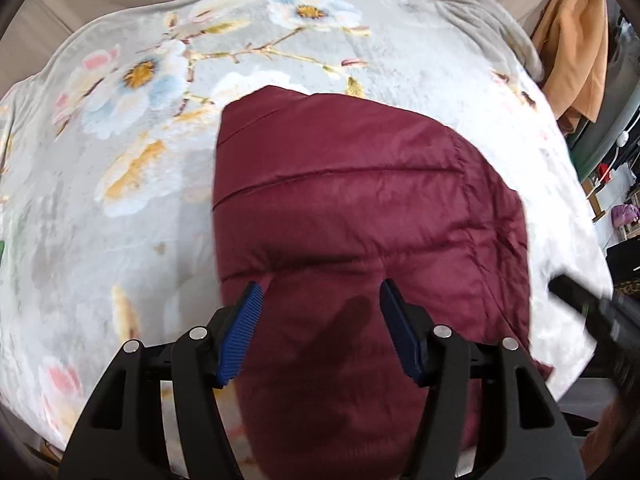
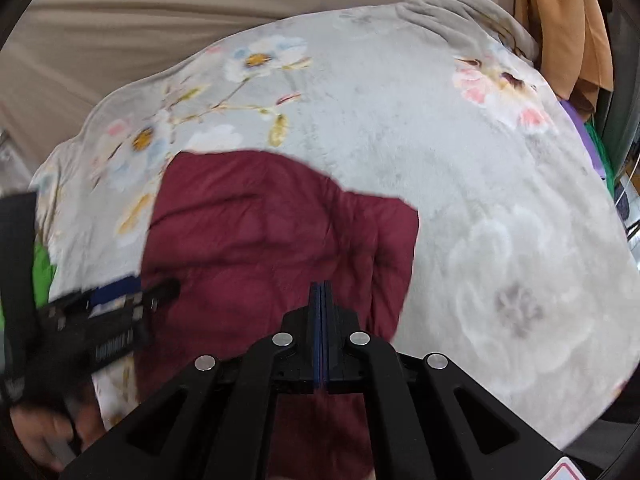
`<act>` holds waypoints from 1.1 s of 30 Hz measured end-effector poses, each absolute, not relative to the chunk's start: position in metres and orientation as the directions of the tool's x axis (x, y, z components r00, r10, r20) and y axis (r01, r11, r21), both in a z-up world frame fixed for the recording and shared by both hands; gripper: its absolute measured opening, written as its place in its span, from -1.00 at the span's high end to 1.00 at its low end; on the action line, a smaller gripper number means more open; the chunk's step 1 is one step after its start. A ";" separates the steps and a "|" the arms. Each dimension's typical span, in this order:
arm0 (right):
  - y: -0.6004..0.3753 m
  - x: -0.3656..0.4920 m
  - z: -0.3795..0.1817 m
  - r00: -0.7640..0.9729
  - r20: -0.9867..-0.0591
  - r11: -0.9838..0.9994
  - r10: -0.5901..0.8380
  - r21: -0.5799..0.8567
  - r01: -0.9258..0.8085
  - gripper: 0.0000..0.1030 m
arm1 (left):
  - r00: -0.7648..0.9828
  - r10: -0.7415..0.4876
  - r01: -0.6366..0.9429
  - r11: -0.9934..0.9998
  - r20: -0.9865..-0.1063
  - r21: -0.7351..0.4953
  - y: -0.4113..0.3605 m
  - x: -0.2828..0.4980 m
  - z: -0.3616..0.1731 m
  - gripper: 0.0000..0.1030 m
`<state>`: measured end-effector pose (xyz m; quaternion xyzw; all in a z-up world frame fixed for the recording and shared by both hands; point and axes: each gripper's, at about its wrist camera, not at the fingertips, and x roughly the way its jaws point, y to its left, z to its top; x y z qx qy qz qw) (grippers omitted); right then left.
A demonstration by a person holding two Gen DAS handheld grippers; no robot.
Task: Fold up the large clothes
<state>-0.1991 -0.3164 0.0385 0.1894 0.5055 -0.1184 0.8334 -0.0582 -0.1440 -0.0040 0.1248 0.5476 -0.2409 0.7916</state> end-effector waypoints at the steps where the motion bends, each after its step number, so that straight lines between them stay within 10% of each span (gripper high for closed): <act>1: -0.312 -0.205 0.036 0.450 -0.893 0.900 0.003 0.199 0.389 1.00 | 0.282 -0.246 0.518 0.853 -0.927 -0.068 -0.140 -0.063 0.000 -0.15; 18: -0.304 -0.229 -0.037 0.368 -0.927 0.832 0.073 0.260 0.490 0.99 | 0.196 -0.208 0.501 0.862 -0.958 -0.085 -0.123 -0.083 -0.034 -0.40; 20: -0.313 -0.242 -0.019 0.455 -0.889 0.803 0.055 0.310 0.509 0.75 | 0.189 -0.296 0.428 0.883 -0.936 -0.193 -0.101 -0.070 -0.022 -0.56; 22: -0.322 -0.250 -0.008 0.491 -0.871 0.787 -0.013 0.294 0.542 -0.32 | 0.219 -0.340 0.346 0.904 -0.915 -0.253 -0.077 -0.057 -0.016 -0.75; 33: -0.354 -0.235 -0.072 0.476 -0.858 0.662 0.194 0.473 0.581 -0.58 | 0.087 -0.442 0.291 0.869 -0.893 -0.401 -0.065 -0.027 -0.067 -0.82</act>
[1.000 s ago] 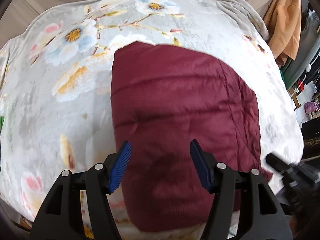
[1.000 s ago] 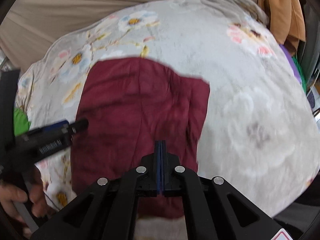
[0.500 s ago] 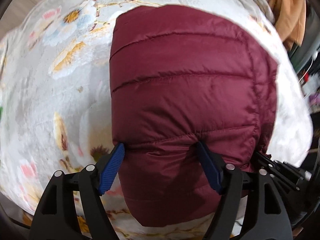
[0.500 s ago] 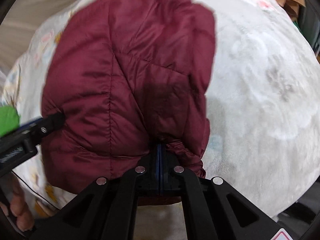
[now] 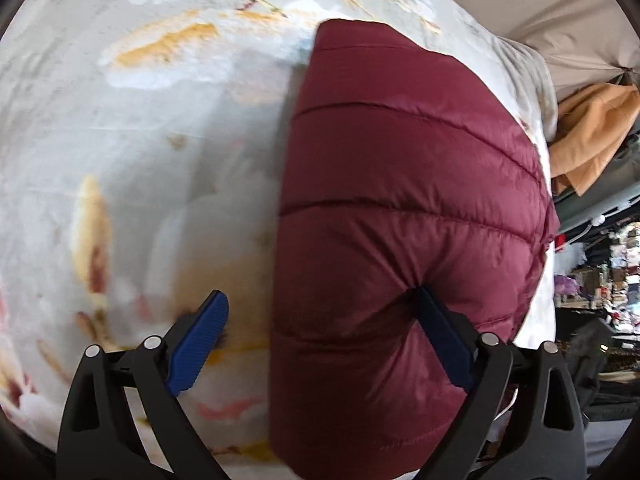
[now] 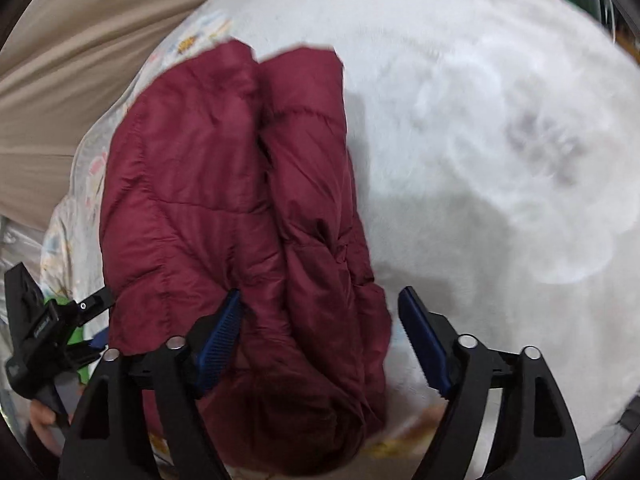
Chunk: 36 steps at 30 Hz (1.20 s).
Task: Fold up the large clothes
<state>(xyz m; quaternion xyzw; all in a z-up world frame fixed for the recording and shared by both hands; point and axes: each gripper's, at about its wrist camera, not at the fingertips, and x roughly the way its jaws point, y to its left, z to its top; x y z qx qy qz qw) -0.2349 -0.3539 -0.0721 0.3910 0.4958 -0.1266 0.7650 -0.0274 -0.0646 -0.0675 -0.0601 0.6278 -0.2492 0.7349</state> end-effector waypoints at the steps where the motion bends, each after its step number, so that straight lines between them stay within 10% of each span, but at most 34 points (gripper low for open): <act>1: -0.351 -0.234 -0.078 0.478 -0.851 0.649 0.219 0.493 0.580 -0.62 | 0.069 -0.458 0.299 0.857 -0.886 -0.420 -0.068 -0.027 -0.072 -0.87; 11: -0.351 -0.225 -0.096 0.493 -0.815 0.610 0.303 0.564 0.557 -0.70 | -0.019 -0.553 0.269 0.799 -0.833 -0.537 -0.081 -0.024 -0.101 -0.91; 16: -0.345 -0.221 -0.078 0.541 -0.769 0.584 0.341 0.624 0.519 0.34 | -0.004 -0.551 0.332 0.786 -0.834 -0.521 -0.088 -0.030 -0.075 -0.18; 19: -0.337 -0.224 -0.049 0.581 -0.741 0.603 0.336 0.643 0.472 0.53 | 0.022 -0.598 0.349 0.756 -0.801 -0.554 -0.082 -0.032 -0.045 0.13; 36: -0.276 -0.230 0.218 0.936 -0.289 0.810 0.203 0.586 0.005 0.57 | 0.399 -0.852 0.729 0.519 -0.340 -0.445 -0.023 -0.074 0.242 0.21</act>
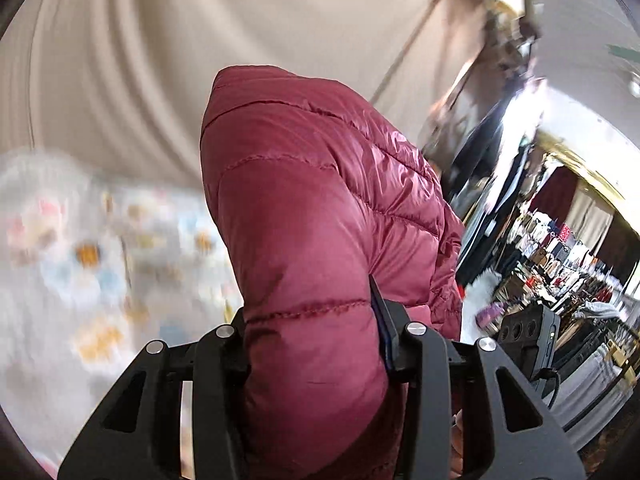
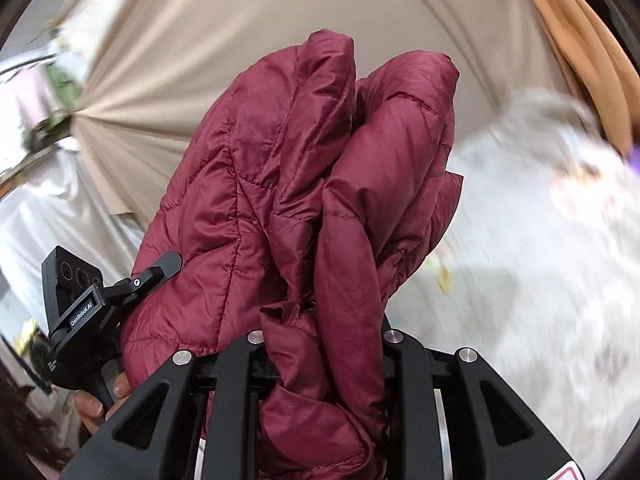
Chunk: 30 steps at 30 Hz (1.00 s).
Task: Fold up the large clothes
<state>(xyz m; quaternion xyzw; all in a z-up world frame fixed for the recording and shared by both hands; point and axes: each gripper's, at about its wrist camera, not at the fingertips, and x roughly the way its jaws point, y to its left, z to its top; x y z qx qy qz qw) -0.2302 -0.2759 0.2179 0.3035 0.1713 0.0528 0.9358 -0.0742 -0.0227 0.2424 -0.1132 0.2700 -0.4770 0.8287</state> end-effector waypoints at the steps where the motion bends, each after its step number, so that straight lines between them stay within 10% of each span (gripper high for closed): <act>1: -0.275 -0.227 0.227 0.941 -0.266 0.817 0.209 0.577 -0.018 0.56 | 0.415 -0.854 0.741 0.517 -0.313 -0.429 -0.015 -0.075 0.252 0.21; 13: -0.240 -0.121 0.231 0.909 -0.274 0.842 0.313 0.524 -0.132 0.54 | 0.526 -0.797 0.708 0.604 -0.298 -0.365 0.065 0.000 0.250 0.17; 30: -0.210 0.030 -0.033 0.596 -0.737 0.811 0.319 0.538 0.231 0.45 | 0.303 -0.633 0.412 0.761 -0.712 -0.501 0.081 0.164 -0.045 0.07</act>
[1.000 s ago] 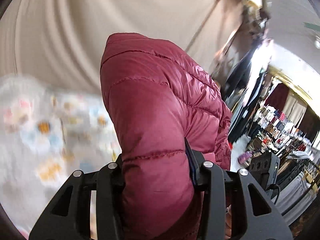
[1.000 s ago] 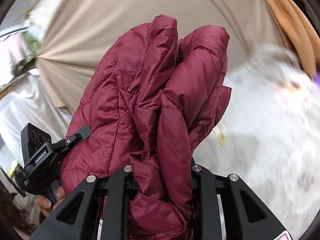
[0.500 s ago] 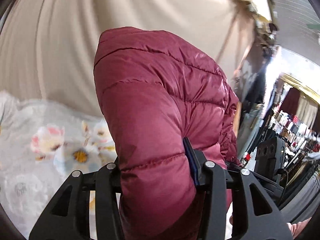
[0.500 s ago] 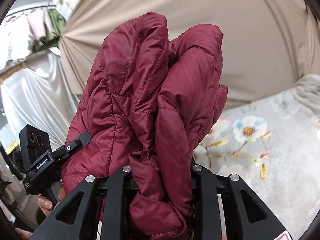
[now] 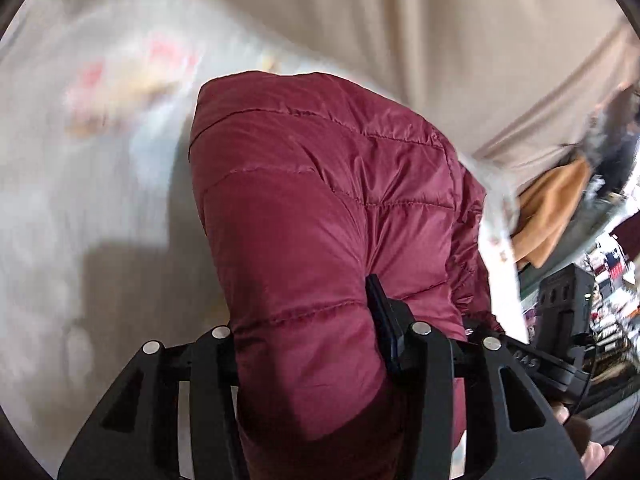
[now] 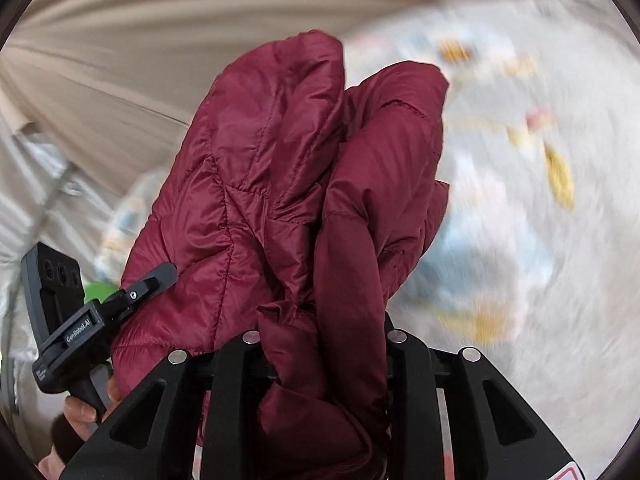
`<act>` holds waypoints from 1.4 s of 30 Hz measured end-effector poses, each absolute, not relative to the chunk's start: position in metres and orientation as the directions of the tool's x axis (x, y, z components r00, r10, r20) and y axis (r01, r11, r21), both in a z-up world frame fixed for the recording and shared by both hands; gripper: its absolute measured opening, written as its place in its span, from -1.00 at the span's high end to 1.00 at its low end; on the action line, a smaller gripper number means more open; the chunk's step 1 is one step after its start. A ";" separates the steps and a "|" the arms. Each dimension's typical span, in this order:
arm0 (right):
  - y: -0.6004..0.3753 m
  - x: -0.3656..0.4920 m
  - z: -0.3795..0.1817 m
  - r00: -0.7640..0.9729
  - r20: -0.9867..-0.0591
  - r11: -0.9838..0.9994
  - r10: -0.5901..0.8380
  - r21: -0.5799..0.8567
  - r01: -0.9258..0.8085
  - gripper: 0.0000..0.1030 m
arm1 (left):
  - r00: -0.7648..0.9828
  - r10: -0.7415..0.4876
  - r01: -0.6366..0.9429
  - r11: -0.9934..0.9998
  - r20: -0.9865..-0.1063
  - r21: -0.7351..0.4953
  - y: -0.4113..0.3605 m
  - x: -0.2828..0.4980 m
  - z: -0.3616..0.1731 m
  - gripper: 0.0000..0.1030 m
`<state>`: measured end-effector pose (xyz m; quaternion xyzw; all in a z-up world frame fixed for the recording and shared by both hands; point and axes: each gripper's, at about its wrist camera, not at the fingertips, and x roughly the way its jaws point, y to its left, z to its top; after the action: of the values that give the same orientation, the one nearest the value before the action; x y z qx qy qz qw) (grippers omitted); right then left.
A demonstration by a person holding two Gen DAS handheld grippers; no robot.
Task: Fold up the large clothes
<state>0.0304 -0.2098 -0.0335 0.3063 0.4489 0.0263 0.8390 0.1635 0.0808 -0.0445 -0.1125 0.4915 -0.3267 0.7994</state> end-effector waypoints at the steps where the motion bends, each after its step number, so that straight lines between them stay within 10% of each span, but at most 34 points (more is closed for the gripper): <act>1: -0.211 0.029 -0.046 0.588 -0.748 0.812 0.308 0.528 0.247 0.35 | 0.307 -0.611 0.391 0.780 -0.730 -0.488 0.083 0.164 -0.060 -0.04; 11: -0.261 -0.036 -0.003 0.703 -0.678 0.758 0.215 0.569 0.317 0.04 | 0.458 -0.542 0.394 0.834 -0.704 -0.386 0.134 0.113 0.003 -0.39; 15: -0.212 -0.036 0.043 0.658 -0.728 0.919 0.193 0.369 0.139 0.86 | 0.458 -0.506 0.454 0.840 -0.731 -0.296 0.125 0.072 0.031 -0.34; 17: -0.173 -0.024 0.037 0.612 -0.769 0.957 0.185 0.283 0.065 0.97 | 0.424 -0.481 0.472 0.841 -0.768 -0.266 0.109 0.056 0.022 -0.23; 29: -0.178 -0.016 -0.074 0.410 -0.910 0.978 0.054 0.131 0.161 1.00 | 0.327 -0.233 0.374 0.922 -0.916 -0.102 0.085 0.062 -0.074 -0.19; 42: -0.160 -0.042 -0.053 0.395 -0.918 0.979 -0.038 0.044 0.199 1.00 | 0.395 -0.122 0.340 0.940 -0.911 0.022 0.068 0.035 -0.048 -0.18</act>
<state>-0.0419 -0.1602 -0.0531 0.0734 0.5455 -0.0713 0.8319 0.0349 0.0680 -0.0478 0.1027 0.5321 -0.1393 0.8288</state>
